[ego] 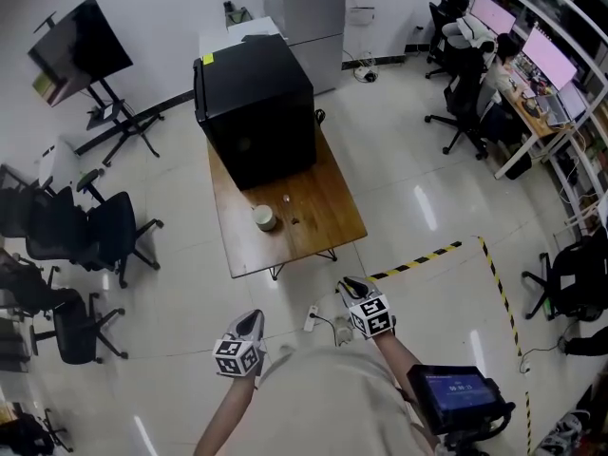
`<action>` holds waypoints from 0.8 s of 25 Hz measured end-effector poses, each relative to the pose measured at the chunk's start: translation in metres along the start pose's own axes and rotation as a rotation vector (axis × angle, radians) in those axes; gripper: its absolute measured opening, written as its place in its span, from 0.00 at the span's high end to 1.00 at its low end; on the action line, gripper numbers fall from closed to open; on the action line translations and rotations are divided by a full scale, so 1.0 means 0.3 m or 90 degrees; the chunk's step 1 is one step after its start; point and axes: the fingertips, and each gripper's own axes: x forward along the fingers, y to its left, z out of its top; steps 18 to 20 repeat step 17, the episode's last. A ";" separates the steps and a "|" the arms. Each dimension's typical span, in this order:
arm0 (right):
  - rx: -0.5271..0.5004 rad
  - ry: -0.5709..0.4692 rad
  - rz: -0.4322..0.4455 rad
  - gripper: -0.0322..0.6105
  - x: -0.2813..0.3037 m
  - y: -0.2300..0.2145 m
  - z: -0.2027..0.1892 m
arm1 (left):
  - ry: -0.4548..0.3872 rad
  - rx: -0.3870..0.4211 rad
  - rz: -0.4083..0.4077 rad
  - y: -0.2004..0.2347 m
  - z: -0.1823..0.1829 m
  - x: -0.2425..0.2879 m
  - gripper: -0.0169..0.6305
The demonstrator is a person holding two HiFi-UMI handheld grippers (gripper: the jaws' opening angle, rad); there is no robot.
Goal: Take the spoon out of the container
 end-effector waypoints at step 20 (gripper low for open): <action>0.018 0.015 -0.002 0.87 0.005 -0.060 -0.045 | 0.051 0.034 -0.032 -0.103 -0.037 0.083 0.99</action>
